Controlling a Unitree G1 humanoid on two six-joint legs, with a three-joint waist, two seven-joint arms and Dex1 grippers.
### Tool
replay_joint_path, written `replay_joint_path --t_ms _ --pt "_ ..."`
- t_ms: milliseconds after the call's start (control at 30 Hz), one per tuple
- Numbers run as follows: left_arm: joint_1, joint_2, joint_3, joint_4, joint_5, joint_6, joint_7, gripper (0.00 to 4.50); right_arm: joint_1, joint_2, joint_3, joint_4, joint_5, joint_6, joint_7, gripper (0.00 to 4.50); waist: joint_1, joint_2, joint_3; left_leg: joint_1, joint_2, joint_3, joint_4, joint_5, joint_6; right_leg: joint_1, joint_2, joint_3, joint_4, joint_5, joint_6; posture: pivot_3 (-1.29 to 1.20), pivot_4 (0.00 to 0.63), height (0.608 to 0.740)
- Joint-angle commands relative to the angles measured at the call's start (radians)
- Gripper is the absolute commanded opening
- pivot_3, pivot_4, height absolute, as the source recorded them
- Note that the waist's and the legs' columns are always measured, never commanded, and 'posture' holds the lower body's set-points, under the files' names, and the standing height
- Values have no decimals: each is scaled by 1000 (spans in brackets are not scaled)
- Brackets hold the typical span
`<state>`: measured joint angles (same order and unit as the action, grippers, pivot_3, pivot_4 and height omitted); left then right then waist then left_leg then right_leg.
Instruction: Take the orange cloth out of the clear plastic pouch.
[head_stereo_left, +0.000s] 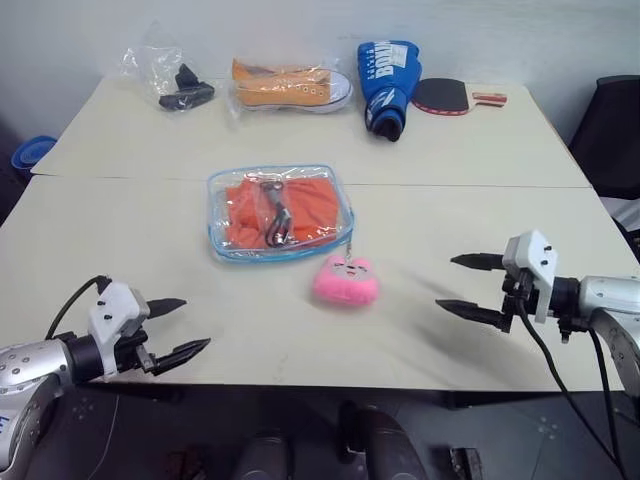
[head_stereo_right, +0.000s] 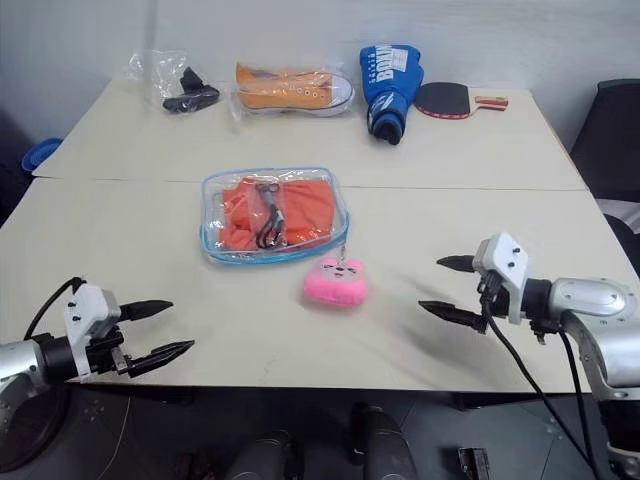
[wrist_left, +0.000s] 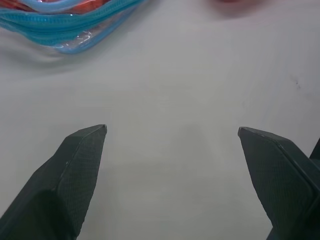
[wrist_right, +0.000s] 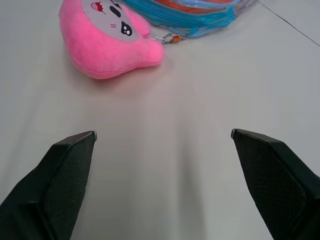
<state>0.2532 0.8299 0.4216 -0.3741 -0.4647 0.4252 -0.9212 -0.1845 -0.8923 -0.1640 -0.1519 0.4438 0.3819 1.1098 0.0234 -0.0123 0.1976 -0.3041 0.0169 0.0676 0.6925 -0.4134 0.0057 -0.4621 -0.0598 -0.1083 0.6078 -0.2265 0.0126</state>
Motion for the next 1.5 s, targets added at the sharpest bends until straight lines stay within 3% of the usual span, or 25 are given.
replay_joint_path --t_ms 33,700,1000,1100,1233,1367,1500 --pt "15 7 27 -34 -6 -10 -6 4472 1 -14 -37 -35 22 7 -1 4500 0 0 0 0 0 0 0 0 0 0 0 0 0 0 0 0 150 740" --pt "1 -12 28 -52 -14 92 93 4472 11 6 -30 -78 52 47 -43 4500 0 0 0 0 0 0 0 -1 1 0 0 0 1 0 0 0 150 740" --pt "-62 -43 17 -184 -95 245 197 4472 3 18 -16 -147 85 77 -56 4500 0 0 0 0 0 0 0 1 -1 0 0 0 1 0 0 0 150 740" --pt "-223 -85 6 -240 -203 440 356 4472 -5 24 -13 -212 115 103 -69 4500 4 0 0 0 0 0 0 1 -3 1 0 1 2 0 0 0 150 740" --pt "-556 -194 -46 -217 -290 705 598 4472 -54 50 0 -300 170 154 -112 4500 6 -1 0 0 -2 -2 1 3 -4 2 0 1 3 1 1 0 150 740" --pt "-839 -319 -112 -77 -225 895 783 4472 -105 80 28 -342 180 175 -150 4500 0 -1 0 3 -2 -2 0 4 -6 9 0 0 3 1 1 0 150 740" --pt "-1047 -401 -227 132 -104 928 881 4472 -139 117 74 -354 163 162 -179 4500 0 -1 0 3 -2 -2 0 5 -8 9 2 0 2 1 1 0 150 740"
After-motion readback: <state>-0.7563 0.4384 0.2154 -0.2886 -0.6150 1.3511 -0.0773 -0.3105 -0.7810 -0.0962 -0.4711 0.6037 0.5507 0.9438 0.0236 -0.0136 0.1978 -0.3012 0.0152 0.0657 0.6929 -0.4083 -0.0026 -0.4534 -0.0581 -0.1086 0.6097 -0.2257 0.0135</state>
